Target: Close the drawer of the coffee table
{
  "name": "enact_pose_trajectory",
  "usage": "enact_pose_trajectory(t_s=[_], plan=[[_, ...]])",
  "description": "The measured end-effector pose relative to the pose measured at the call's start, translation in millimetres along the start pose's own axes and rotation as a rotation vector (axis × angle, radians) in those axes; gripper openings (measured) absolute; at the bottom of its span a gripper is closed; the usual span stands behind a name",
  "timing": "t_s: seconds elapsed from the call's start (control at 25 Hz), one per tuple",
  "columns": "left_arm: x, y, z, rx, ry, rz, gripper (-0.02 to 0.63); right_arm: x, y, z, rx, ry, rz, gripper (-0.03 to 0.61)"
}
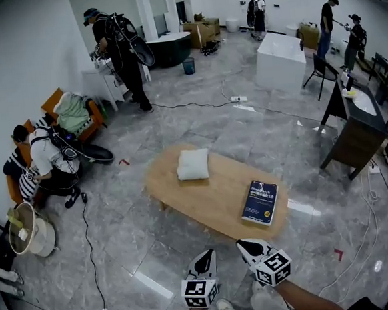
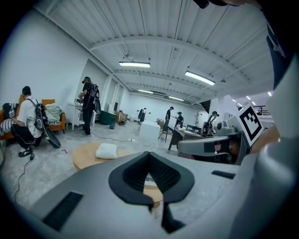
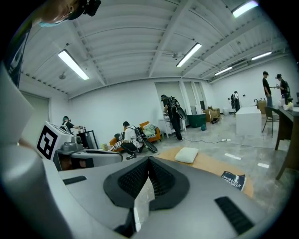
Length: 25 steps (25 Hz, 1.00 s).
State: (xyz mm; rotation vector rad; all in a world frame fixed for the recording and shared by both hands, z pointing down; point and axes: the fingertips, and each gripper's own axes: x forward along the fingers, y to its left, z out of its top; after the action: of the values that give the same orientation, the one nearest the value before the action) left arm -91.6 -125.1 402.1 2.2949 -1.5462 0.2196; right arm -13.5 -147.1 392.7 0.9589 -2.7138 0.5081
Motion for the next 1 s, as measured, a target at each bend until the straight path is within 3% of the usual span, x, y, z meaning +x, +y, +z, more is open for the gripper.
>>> enact_pose_trajectory(t_s=[0.52, 1.0], plan=[[-32.3, -2.4, 52.0, 0.068, -0.081, -0.033, 0.002, -7.3, 26.6, 48.9, -0.098, -0.063, -0.007, 0.014], [-60.9, -1.6, 61.0, 0.114, -0.112, -0.041, 0.002, -17.6, 49.6, 54.7, -0.008, -0.130, -0.005, 0.014]])
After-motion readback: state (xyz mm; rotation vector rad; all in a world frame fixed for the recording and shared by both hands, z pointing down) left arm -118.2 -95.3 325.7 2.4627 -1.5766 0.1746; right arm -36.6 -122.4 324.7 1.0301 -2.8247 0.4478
